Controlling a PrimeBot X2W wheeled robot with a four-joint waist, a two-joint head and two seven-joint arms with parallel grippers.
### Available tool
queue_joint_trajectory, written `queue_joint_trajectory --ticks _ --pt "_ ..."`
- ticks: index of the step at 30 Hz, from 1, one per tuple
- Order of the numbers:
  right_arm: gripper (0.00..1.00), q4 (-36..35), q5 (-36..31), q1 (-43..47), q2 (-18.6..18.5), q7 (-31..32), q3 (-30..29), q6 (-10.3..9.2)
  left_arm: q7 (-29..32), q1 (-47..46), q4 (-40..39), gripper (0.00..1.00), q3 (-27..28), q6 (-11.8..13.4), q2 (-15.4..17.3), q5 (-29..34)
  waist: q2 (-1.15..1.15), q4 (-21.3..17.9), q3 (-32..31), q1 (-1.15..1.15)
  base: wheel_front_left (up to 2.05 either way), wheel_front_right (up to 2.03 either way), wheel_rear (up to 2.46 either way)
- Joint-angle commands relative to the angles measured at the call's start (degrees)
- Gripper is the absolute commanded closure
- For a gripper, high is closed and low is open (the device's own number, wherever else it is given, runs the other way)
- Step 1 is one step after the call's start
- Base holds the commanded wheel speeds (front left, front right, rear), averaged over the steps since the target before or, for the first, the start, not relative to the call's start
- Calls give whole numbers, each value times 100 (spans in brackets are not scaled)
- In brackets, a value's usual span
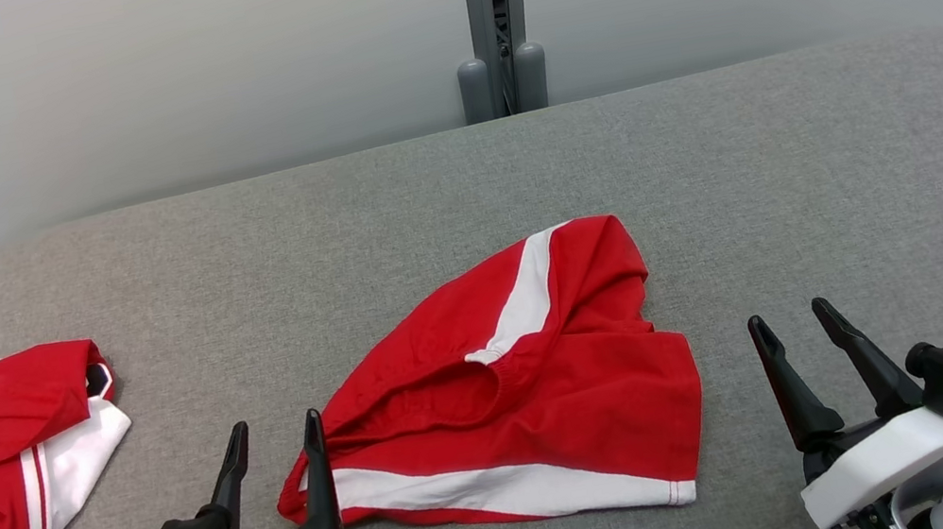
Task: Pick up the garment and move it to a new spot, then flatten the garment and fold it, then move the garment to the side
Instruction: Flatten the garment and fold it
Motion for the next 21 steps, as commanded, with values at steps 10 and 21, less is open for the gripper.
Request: queue_joint_trajectory --ticks 10,21 --pt "0 30 20 106 -74 -23 53 1 -7 -28 308 0 -228 -140 22 243 0 56 3 0 0 0 0" --pt "0 158 -76 -61 -4 -24 143 1 15 -730 1869 0 -684 -276 65 904 0 -33 218 0 0 0 0"
